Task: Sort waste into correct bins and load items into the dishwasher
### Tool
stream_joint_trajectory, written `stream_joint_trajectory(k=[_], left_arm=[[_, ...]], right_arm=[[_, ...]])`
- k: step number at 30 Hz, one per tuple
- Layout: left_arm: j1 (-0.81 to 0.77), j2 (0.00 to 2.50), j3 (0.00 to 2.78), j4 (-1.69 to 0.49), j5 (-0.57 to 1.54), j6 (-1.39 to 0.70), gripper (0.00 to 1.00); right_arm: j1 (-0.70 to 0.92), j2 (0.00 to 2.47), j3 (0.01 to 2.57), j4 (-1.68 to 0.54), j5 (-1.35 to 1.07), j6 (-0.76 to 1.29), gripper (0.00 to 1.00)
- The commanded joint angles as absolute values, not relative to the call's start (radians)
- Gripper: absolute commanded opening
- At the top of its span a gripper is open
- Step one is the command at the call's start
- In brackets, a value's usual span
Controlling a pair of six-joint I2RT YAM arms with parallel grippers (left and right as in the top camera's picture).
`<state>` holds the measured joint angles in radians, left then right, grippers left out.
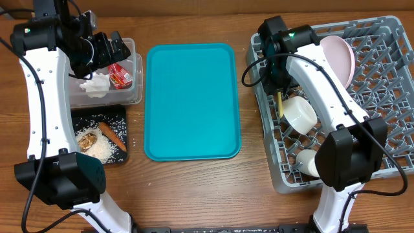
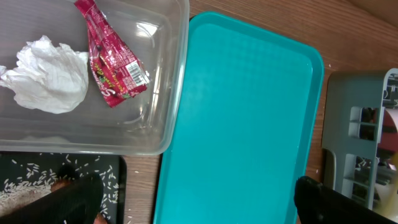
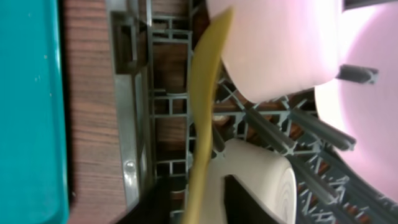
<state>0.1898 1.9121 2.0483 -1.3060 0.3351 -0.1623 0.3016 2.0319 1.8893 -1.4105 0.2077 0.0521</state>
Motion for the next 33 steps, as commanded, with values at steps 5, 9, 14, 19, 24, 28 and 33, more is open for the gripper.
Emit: stream_joint_trajectory(k=[5, 9, 14, 19, 24, 28, 33], left_arm=[[0.183, 1.903, 2.065, -1.305, 0.329, -0.161, 1.00], [0.183, 1.903, 2.065, -1.305, 0.329, -0.161, 1.00], [0.183, 1.903, 2.065, -1.305, 0.329, -0.161, 1.00], [0.183, 1.903, 2.065, -1.305, 0.329, -0.161, 1.00], [0.183, 1.903, 2.065, -1.305, 0.329, -0.161, 1.00], [0.183, 1.903, 2.065, -1.305, 0.329, -0.161, 1.00], [0.183, 1.903, 2.065, -1.305, 0.329, -0.161, 1.00]], right_arm=[[0.303, 2.019, 1.904, -1.420, 0.161, 0.052, 0.50], [0.304, 2.005, 1.965, -1.477, 0.152, 0.072, 0.61], [0.310, 1.935, 2.106, -1.588, 0.157, 0.127, 0.67], [0.310, 1.821, 2.240, -1.694, 0.157, 0.130, 1.00], [0.310, 1.680, 2.243, -1.694, 0.064, 0.132, 1.00], [0.306, 1.595, 2.243, -1.694, 0.088, 0.157, 1.00], [0.306, 1.551, 2.243, -1.694, 0.088, 0.156, 1.00]])
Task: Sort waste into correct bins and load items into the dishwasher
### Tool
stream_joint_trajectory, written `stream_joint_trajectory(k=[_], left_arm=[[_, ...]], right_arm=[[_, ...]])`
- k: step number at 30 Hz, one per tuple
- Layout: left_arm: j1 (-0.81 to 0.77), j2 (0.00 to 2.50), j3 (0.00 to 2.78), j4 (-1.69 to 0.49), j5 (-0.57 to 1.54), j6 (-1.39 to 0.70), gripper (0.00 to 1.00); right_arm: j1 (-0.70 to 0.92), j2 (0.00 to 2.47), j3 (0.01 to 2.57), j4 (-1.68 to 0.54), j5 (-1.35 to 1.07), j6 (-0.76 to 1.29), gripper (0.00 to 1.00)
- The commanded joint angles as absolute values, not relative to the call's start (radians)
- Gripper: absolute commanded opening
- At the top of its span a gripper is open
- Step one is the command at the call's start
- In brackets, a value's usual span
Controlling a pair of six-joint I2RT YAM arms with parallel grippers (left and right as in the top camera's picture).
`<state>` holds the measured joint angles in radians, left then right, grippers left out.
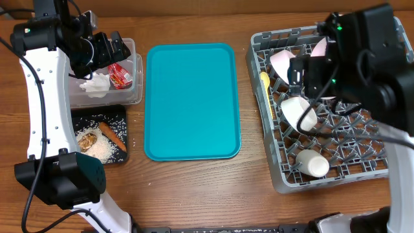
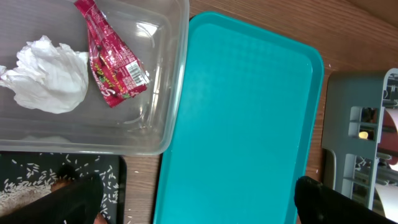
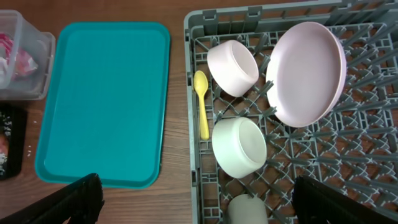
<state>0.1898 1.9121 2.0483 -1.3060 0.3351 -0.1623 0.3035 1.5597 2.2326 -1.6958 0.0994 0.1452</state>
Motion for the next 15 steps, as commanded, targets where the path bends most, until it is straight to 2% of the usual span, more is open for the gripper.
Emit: stream_joint_trajectory(k=[1, 10, 15], left_arm=[[0.183, 1.903, 2.065, -1.305, 0.329, -0.161, 1.00], [0.183, 1.903, 2.065, -1.305, 0.329, -0.161, 1.00], [0.183, 1.903, 2.065, -1.305, 0.329, -0.161, 1.00]], right_arm=[[0.306, 1.547, 2.243, -1.694, 0.089, 0.147, 1.00], [0.298, 1.526, 2.243, -1.678, 0.104, 0.160, 1.00], [0.279, 1.425, 2.150, -1.422, 0.090, 0.106, 1.00]])
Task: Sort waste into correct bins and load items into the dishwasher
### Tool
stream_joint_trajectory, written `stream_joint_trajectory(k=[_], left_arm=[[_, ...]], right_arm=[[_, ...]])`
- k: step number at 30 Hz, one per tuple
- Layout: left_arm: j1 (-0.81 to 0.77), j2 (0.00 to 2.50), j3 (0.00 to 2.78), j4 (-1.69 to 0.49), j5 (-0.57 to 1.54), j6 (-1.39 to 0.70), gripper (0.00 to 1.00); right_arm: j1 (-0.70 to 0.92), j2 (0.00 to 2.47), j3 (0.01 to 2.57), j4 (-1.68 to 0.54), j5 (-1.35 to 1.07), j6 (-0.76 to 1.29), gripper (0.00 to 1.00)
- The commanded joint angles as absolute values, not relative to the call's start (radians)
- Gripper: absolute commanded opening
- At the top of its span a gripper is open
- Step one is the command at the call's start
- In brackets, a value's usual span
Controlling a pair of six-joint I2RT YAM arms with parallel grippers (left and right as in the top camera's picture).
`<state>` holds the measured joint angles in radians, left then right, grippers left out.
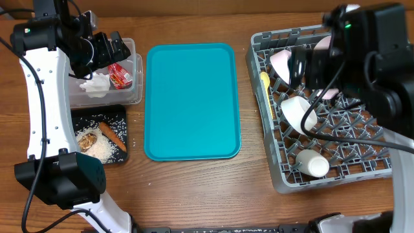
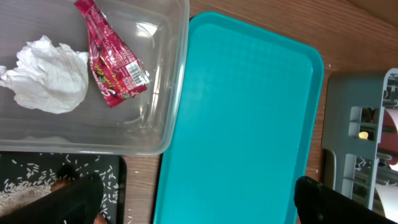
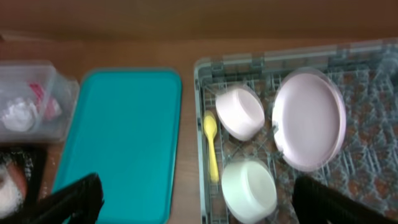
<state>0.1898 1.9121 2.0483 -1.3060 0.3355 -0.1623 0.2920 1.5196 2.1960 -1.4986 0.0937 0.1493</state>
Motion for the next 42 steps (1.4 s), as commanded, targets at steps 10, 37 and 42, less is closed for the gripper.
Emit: stream_joint_trajectory(k=[10, 37, 42], left_arm=[[0.183, 1.903, 2.065, -1.305, 0.329, -0.161, 1.00], [0.183, 1.903, 2.065, -1.305, 0.329, -0.161, 1.00], [0.183, 1.903, 2.065, -1.305, 0.329, -0.161, 1.00]], right_arm=[[0.151, 1.015, 1.521, -0.888, 0.020, -0.019, 1.00], [0.015, 0.089, 0.009, 0.075, -0.088, 0.139, 1.00], [0.015, 0.014, 0.008, -0.058, -0.103, 0.139, 1.00]])
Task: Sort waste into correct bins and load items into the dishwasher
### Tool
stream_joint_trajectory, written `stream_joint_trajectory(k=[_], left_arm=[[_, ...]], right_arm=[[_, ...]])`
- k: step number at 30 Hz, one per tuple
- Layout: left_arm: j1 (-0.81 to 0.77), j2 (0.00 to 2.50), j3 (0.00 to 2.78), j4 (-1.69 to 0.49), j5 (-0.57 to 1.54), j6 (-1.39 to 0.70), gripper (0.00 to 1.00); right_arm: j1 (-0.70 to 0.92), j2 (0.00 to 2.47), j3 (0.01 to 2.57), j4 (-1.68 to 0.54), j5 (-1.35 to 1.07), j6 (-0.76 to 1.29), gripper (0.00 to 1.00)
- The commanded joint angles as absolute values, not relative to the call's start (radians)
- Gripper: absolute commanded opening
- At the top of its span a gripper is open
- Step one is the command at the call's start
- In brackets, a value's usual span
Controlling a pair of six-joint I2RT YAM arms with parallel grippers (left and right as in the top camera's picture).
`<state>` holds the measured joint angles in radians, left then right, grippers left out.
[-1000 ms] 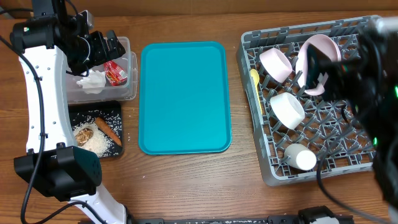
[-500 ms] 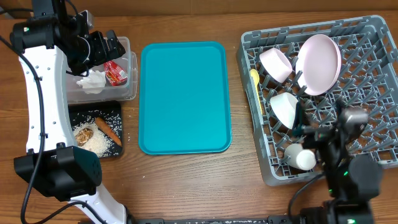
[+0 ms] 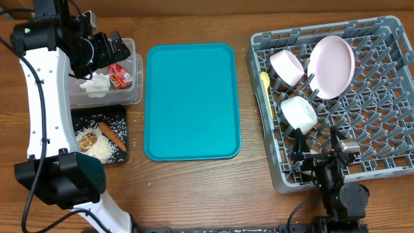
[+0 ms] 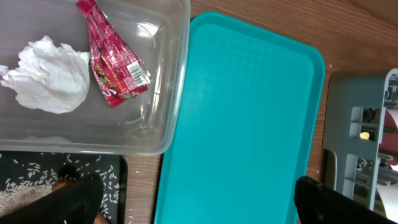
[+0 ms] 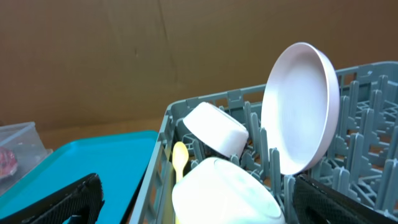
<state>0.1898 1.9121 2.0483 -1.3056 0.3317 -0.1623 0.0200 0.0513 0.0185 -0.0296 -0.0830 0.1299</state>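
The teal tray (image 3: 192, 100) lies bare in the middle of the table. In the grey dish rack (image 3: 388, 165) stand a pink bowl (image 3: 286, 66), a pink plate (image 3: 331, 58) on edge and a white bowl (image 3: 299, 113). A yellow spoon (image 3: 264, 84) lies along its left side. My right gripper (image 3: 317, 152) sits low at the rack's near edge, open and holding nothing, and looks across the white bowl (image 5: 224, 186). My left gripper (image 3: 107, 48) hangs open over the clear bin (image 3: 132, 97), which holds a red wrapper (image 4: 112, 59) and a white tissue (image 4: 46, 74).
A black tray (image 3: 119, 113) with rice and food scraps sits in front of the clear bin. The right arm's base (image 3: 343, 194) stands at the table's near edge, by the rack's front wall. Brown wood shows between tray and rack.
My right arm was high above the rack, looking down; now it is folded low at the rack's near edge, looking across the dishes. The left arm and all objects are unchanged.
My right gripper was down in the rack's left side at the yellow spoon. By 1.9 s ago the spoon lay in the rack and the gripper was open above it. It was higher 1.4 s ago, and is now low at the front. The left arm stayed over the bin.
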Motion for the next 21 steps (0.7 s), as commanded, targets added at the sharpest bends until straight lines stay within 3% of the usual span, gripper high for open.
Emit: stream_joint_trajectory(k=[1, 21], left_arm=[[0.183, 1.903, 2.065, -1.305, 0.329, -0.161, 1.00], [0.183, 1.903, 2.065, -1.305, 0.329, -0.161, 1.00]], right_arm=[[0.015, 0.001, 0.008, -0.076, -0.106, 0.139, 1.00], [0.015, 0.003, 0.008, -0.073, -0.107, 0.139, 1.00]])
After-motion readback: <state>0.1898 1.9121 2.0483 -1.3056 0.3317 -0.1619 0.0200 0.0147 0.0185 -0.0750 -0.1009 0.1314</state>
